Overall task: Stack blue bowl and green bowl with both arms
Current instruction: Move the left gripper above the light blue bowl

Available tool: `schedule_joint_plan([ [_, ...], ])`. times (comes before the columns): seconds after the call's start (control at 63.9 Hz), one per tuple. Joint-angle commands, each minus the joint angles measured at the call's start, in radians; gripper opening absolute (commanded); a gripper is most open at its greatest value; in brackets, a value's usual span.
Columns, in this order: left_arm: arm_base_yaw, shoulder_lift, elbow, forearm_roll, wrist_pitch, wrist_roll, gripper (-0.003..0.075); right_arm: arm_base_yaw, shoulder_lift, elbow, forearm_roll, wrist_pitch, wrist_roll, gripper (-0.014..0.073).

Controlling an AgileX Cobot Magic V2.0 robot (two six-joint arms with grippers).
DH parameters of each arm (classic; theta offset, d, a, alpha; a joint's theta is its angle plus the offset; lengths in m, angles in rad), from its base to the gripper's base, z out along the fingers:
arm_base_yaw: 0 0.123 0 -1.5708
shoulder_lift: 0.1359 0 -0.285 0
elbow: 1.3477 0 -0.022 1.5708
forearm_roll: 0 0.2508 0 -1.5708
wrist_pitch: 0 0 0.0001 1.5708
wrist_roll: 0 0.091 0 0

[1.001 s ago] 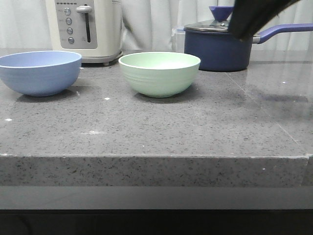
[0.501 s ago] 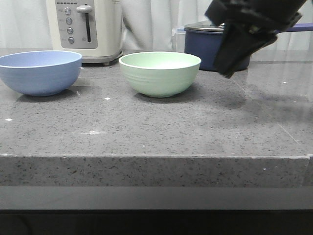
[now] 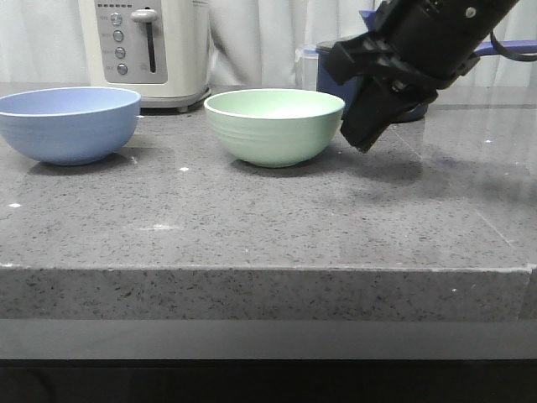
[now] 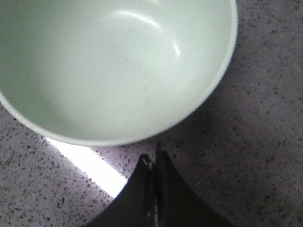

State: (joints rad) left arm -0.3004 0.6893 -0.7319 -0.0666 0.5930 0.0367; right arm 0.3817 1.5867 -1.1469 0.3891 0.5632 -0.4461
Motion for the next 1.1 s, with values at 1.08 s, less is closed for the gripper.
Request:
schedule_joint_plan([
  [1.08,0.146,0.5,-0.438,0.008,0.236,-0.012,0.0512,-0.002,-0.035,-0.024,0.02,-0.056,-0.013,-0.0064],
])
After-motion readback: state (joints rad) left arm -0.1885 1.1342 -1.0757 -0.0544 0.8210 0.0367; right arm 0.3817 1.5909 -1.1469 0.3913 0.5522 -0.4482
